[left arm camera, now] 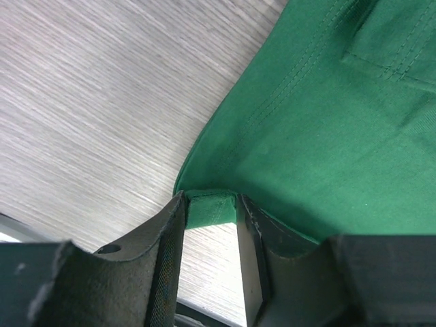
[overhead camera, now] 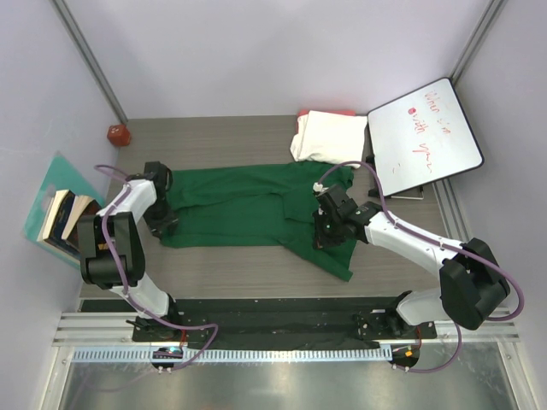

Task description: Fold and stack the t-shirts

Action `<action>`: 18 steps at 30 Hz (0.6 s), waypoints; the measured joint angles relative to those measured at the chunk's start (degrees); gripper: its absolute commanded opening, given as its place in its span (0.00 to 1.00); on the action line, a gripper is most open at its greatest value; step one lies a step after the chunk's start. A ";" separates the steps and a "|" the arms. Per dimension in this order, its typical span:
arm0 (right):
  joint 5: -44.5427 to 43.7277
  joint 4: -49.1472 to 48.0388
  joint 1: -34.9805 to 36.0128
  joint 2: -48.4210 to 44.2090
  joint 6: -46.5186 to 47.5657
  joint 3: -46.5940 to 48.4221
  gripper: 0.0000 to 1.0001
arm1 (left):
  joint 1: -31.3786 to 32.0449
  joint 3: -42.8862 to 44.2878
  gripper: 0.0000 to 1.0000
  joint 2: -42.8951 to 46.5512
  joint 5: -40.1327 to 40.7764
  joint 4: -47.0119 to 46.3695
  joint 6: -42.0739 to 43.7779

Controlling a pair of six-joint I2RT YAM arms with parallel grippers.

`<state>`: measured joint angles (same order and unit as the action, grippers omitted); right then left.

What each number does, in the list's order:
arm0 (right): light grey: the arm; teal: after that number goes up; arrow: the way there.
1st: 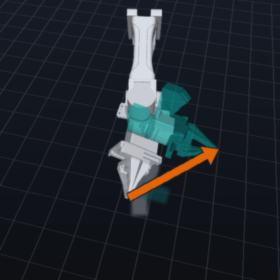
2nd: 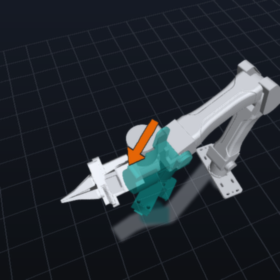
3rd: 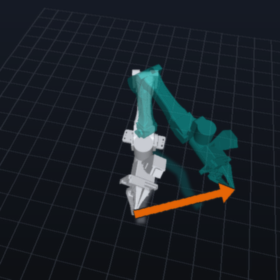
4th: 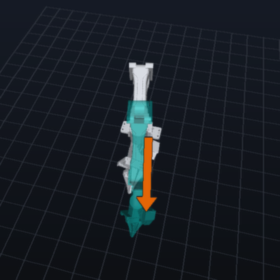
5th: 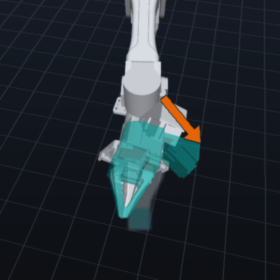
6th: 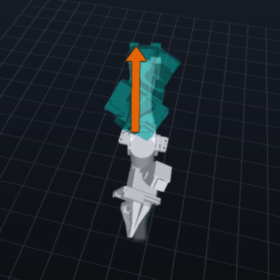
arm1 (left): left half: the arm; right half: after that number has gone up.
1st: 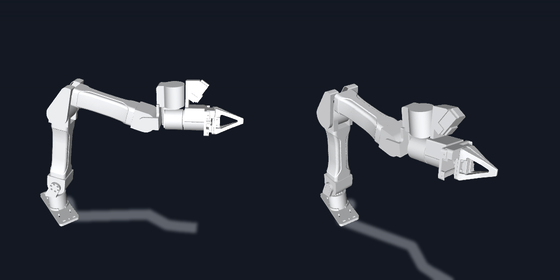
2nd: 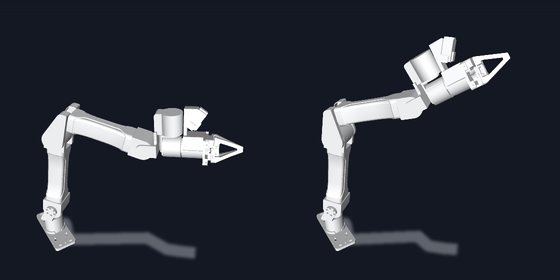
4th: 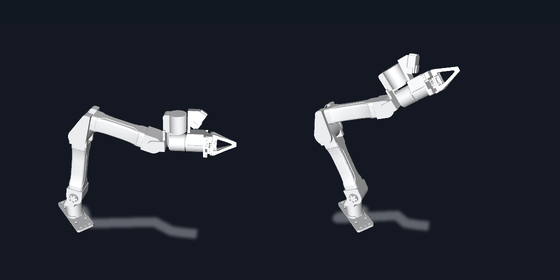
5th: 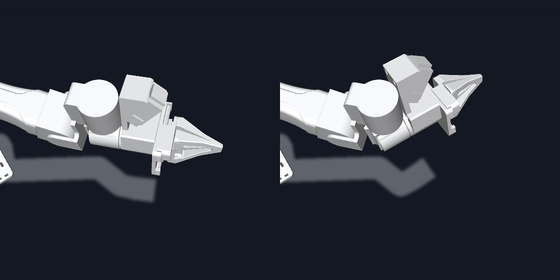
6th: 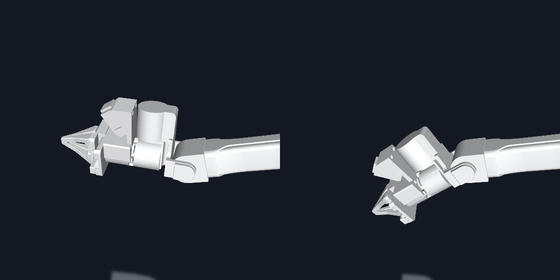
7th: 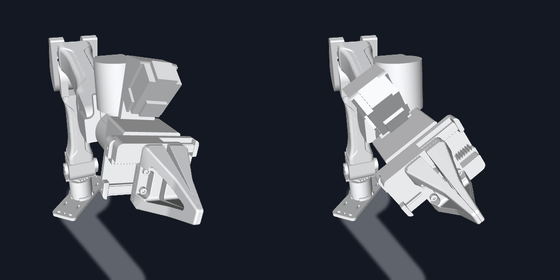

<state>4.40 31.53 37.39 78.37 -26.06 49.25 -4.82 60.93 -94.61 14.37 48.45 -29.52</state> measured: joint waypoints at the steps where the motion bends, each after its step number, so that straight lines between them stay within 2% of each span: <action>1: 0.00 0.00 0.00 0.00 0.00 0.00 0.01 | 0.00 0.00 0.31 0.20 0.11 0.09 0.00; 2: 0.00 0.00 0.00 0.00 -0.02 0.00 0.01 | 0.00 0.00 0.24 0.44 0.26 0.17 -0.02; 5: 0.00 0.00 0.00 0.00 -0.07 0.00 0.01 | 0.00 0.00 0.17 1.22 0.81 0.26 0.02; 8: -0.26 0.02 0.00 0.00 -0.35 0.00 0.01 | 0.00 0.00 0.02 1.60 1.09 0.33 -0.02; 18: -4.90 3.91 0.00 -3.87 -0.83 1.05 0.01 | -0.04 -0.33 0.00 5.53 1.22 0.39 0.02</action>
<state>-0.49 35.44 37.39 74.50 -26.89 50.30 -4.86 60.60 -89.08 15.59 48.84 -29.50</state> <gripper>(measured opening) 0.021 0.005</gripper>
